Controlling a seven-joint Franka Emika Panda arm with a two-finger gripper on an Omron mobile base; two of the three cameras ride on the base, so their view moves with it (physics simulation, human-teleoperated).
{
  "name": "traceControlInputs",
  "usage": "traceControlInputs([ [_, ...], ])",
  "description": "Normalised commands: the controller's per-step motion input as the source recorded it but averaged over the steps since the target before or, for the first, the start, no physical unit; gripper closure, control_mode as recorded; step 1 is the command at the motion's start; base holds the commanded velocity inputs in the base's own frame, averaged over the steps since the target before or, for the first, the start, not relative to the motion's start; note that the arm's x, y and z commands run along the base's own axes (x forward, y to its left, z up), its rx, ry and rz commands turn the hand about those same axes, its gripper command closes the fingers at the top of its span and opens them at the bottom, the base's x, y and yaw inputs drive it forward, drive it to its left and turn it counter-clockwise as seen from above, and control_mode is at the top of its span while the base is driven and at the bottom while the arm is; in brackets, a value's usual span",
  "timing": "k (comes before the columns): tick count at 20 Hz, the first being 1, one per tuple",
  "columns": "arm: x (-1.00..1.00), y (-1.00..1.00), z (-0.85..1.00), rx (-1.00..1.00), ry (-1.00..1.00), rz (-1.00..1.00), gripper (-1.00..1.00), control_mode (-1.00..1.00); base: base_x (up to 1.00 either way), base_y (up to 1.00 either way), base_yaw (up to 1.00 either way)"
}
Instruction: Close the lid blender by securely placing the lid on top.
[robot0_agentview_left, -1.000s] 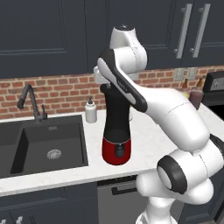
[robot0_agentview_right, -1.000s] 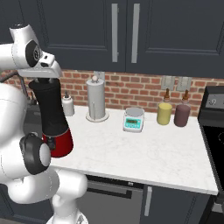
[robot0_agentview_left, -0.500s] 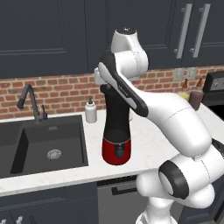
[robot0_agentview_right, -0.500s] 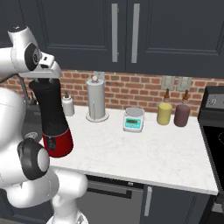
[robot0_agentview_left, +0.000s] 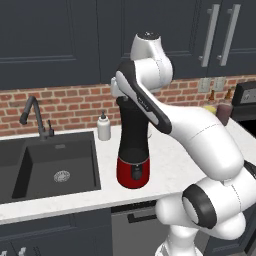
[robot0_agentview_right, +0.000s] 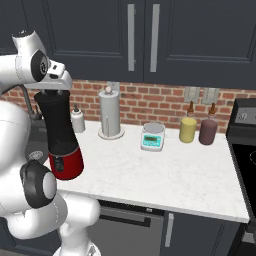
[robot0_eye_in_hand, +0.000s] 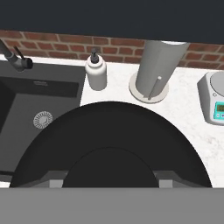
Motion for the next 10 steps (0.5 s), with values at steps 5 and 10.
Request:
traceControlInputs([
  [5,0.0,0.0,-0.22,0.0,0.0,0.0,1.0,-1.0,0.0,0.0,0.0],
  [10,0.0,0.0,-0.16,-0.01,0.0,0.0,-1.0,-1.0,0.0,0.0,0.0],
])
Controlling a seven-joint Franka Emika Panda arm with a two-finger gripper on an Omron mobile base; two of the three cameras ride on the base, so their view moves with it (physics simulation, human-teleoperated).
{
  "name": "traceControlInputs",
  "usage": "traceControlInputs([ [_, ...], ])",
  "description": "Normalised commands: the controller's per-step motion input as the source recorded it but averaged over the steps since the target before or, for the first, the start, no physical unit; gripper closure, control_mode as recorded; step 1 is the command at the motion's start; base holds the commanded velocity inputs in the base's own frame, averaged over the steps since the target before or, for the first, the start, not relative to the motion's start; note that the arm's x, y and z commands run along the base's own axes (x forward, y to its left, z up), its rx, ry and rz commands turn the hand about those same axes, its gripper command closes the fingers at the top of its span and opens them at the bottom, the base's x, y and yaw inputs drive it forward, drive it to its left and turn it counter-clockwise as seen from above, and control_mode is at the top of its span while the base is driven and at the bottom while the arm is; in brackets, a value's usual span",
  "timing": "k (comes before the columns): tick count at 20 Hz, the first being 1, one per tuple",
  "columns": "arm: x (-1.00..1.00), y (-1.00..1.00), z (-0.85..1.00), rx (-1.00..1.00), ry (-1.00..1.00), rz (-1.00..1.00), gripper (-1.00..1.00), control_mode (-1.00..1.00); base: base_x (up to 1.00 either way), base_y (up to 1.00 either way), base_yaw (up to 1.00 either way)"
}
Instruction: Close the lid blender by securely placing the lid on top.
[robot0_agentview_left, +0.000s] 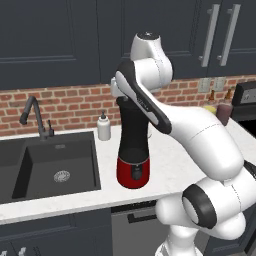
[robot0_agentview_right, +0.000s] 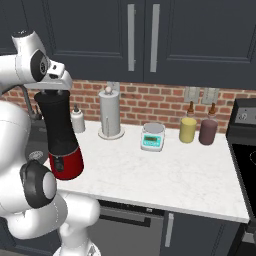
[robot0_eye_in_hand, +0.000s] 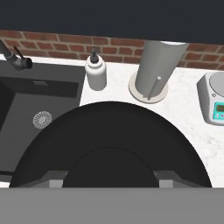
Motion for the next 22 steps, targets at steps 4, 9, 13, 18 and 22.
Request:
traceControlInputs([
  [4,0.0,0.0,0.0,0.0,-0.02,0.0,-1.0,-1.0,0.0,0.0,0.0],
  [9,0.0,0.0,0.01,0.0,-0.08,0.0,-1.0,-1.0,0.0,0.0,0.0],
  [13,0.0,0.0,0.08,0.0,-0.12,0.02,-1.0,-1.0,0.0,0.0,0.0],
  [18,-0.11,0.0,0.13,0.0,-0.16,0.02,-1.0,-1.0,0.0,0.0,0.0],
  [22,-0.37,-0.09,0.02,0.01,-0.13,0.0,-1.0,-1.0,0.0,0.0,0.0],
])
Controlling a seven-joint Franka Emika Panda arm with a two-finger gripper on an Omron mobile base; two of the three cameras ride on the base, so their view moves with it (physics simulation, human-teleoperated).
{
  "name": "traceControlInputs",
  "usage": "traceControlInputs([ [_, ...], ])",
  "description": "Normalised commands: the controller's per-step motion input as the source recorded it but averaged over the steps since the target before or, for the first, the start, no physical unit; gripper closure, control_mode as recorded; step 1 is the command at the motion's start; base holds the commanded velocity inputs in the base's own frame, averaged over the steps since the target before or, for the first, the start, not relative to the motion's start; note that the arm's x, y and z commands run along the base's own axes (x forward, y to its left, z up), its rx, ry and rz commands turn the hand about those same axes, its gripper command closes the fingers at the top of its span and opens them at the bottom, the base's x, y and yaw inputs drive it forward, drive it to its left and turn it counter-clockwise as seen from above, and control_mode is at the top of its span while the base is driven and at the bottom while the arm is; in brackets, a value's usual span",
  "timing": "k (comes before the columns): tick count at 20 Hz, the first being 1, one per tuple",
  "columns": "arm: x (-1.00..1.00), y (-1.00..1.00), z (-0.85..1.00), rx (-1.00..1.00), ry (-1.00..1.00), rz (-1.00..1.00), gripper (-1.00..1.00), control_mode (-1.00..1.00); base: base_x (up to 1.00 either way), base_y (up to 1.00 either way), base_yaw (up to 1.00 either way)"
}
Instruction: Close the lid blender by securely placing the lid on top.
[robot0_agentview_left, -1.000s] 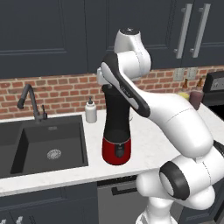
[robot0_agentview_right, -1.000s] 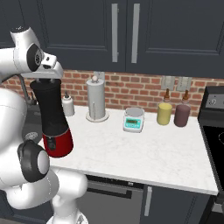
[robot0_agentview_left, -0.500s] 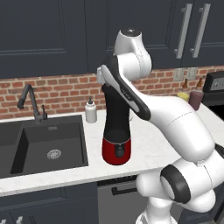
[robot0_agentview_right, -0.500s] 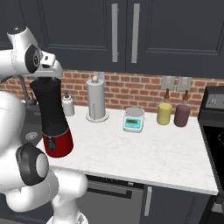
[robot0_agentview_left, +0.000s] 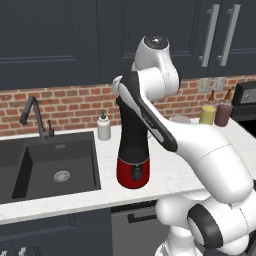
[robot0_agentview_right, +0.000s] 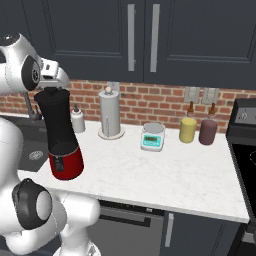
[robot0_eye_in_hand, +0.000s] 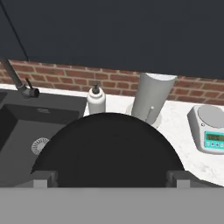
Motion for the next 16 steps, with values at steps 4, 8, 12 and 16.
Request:
traceControlInputs([
  [4,-0.39,-0.42,0.0,0.06,-0.07,0.0,-1.0,-1.0,0.0,0.0,0.0],
  [8,-0.19,-0.94,-0.04,0.05,-0.01,0.0,-1.0,-1.0,0.0,0.0,0.0],
  [12,-0.18,-1.0,-0.18,0.04,-0.01,0.0,-1.0,-1.0,0.0,0.0,0.0],
  [16,-0.24,-1.0,-0.29,0.04,-0.03,0.0,-1.0,-1.0,0.0,0.0,0.0],
])
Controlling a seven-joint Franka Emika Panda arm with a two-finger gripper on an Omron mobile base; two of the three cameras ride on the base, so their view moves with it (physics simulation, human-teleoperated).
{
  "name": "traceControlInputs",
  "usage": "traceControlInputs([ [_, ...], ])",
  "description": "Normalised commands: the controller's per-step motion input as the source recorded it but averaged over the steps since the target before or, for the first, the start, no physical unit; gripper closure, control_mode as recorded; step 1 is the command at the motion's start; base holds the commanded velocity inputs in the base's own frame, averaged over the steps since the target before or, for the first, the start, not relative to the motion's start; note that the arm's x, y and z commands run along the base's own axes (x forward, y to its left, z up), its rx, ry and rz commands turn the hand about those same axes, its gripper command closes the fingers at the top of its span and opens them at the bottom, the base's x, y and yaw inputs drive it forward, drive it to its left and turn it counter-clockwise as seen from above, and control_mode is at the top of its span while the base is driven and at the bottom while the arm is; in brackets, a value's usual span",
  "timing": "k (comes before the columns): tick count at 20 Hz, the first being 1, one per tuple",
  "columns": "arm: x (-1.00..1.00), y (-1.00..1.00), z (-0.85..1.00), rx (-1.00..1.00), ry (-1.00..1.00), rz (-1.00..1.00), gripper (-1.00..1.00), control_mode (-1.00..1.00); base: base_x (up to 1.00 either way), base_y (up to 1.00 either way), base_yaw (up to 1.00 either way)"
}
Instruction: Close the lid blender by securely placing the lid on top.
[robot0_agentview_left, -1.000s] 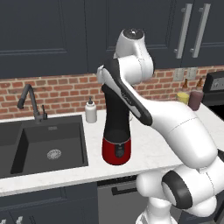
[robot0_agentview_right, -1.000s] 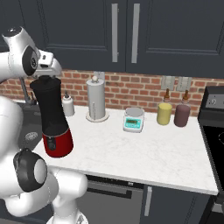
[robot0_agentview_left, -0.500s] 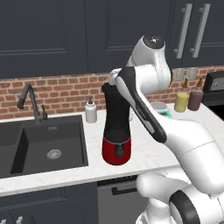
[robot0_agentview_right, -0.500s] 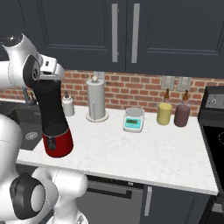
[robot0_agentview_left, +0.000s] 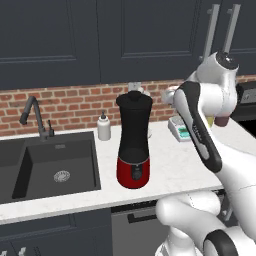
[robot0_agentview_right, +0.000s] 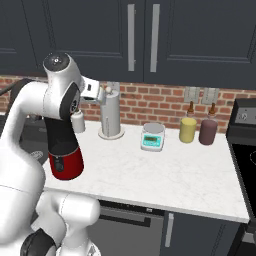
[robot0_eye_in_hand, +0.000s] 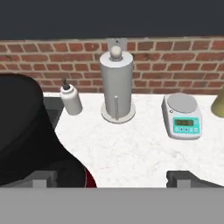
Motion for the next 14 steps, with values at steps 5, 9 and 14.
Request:
traceControlInputs([
  [5,-0.29,-1.0,-0.43,0.01,-0.07,0.0,-1.0,-1.0,0.0,0.0,0.0],
  [9,-0.08,-0.66,-0.21,0.0,-0.01,0.0,-1.0,-1.0,0.0,0.0,0.0],
  [14,0.0,-0.19,0.0,0.0,0.0,0.0,-1.0,-1.0,0.0,0.0,0.0],
])
